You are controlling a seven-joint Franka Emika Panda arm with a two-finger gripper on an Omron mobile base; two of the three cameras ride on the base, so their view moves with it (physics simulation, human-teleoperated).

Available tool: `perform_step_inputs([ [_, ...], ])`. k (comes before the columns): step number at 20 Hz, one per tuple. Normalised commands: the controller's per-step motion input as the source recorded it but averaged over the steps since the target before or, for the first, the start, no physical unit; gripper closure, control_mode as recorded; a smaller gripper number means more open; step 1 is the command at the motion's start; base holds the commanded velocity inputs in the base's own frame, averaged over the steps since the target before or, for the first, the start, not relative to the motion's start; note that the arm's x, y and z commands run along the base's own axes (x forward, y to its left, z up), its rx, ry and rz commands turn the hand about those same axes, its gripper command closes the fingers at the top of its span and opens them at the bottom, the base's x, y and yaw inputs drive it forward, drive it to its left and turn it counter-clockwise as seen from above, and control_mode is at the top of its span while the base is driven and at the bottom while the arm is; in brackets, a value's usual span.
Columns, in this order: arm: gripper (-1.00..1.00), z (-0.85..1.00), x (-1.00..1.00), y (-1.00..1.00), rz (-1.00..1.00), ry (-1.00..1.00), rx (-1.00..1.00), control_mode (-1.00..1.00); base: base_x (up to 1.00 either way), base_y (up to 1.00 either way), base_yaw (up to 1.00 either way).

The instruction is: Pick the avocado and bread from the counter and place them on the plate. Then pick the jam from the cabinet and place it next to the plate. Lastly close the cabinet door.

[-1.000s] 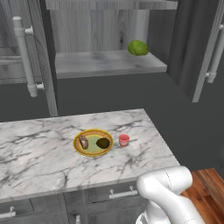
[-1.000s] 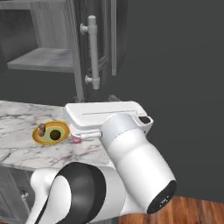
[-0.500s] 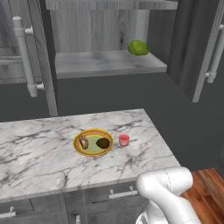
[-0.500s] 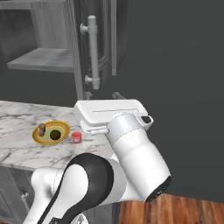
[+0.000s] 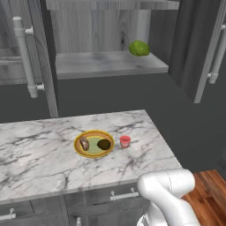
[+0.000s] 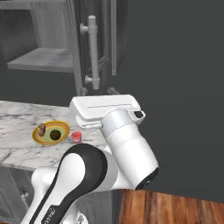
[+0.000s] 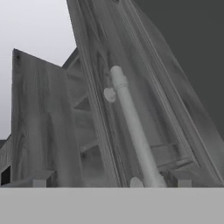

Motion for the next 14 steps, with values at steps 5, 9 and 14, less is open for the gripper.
perform_step_inputs([
  [5, -1.0, -0.01, 0.29, -0.04, 0.0, 0.0, 0.0, -1.0, 0.0, 0.0, 0.0],
  [9, -1.0, -0.14, 0.35, 0.0, 0.0, 0.0, 0.0, -1.0, 0.0, 0.0, 0.0],
  [14, -1.0, -0.23, 0.4, 0.01, 0.0, 0.0, 0.0, -1.0, 0.0, 0.0, 0.0],
])
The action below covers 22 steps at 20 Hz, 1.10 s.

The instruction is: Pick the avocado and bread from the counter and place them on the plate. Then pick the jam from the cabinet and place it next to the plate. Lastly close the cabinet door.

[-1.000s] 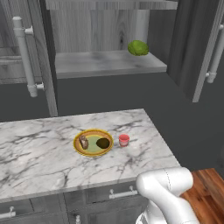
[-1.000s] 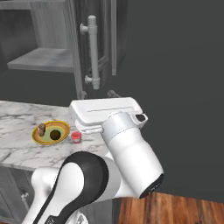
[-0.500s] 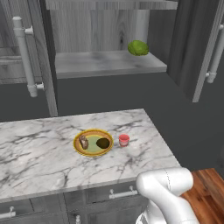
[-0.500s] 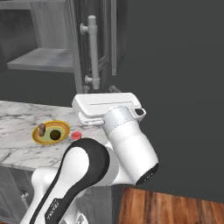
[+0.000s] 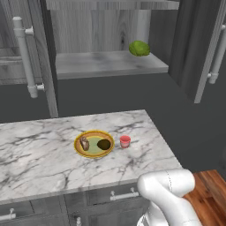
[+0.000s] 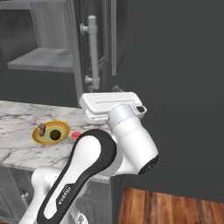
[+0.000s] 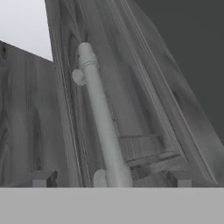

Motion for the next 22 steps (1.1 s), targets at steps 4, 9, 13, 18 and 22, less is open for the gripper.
perform_step_inputs([
  [4, -1.0, -0.14, 0.28, 0.13, 0.0, 0.0, 0.0, -1.0, 0.0, 0.0, 0.0],
  [9, -1.0, -0.03, -0.02, 0.44, 0.0, 0.0, 0.0, -1.0, 0.0, 0.0, 0.0],
  [13, -1.0, 0.0, -0.26, 0.77, 0.0, 0.0, 0.0, -1.0, 0.0, 0.0, 0.0],
  [18, -1.0, -0.06, -0.1, 0.9, 0.0, 0.0, -0.01, -1.0, 0.0, 0.0, 0.0],
  [22, -1.0, -0.18, 0.11, 0.95, 0.0, 0.01, 0.0, -1.0, 0.0, 0.0, 0.0],
])
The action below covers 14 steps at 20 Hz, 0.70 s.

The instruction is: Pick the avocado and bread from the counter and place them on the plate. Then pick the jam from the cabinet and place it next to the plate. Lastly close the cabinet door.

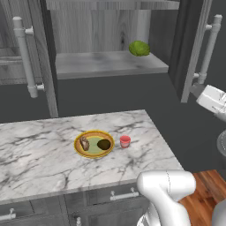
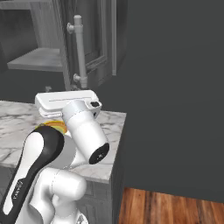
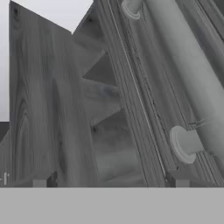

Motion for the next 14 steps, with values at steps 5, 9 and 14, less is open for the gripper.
perform_step_inputs([
  [5, -1.0, -0.21, 0.91, 0.22, 0.03, 0.25, 0.0, -1.0, 0.0, 0.0, 0.0],
  [9, -1.0, -0.44, 1.0, 0.13, 0.09, 0.48, 0.0, -1.0, 0.0, 0.0, 0.0],
  [14, -1.0, -0.42, 1.0, 0.23, 0.07, 0.45, 0.0, -1.0, 0.0, 0.0, 0.0],
])
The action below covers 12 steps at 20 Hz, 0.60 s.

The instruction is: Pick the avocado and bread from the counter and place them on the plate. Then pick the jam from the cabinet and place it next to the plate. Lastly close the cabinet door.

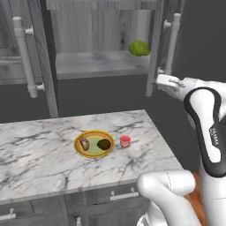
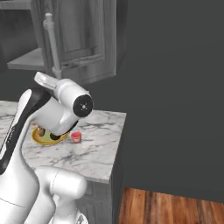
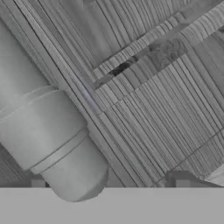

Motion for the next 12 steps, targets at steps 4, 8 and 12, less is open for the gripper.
perform_step_inputs([
  [4, -1.0, -0.22, 1.0, 0.53, -0.01, 0.06, 0.0, -1.0, 0.0, 0.0, 0.0],
  [8, -1.0, -0.24, 1.0, 0.71, -0.1, -0.09, 0.0, -1.0, 0.0, 0.0, 0.0],
  [12, -1.0, -0.24, 1.0, 0.66, -0.13, -0.1, 0.0, -1.0, 0.0, 0.0, 0.0],
])
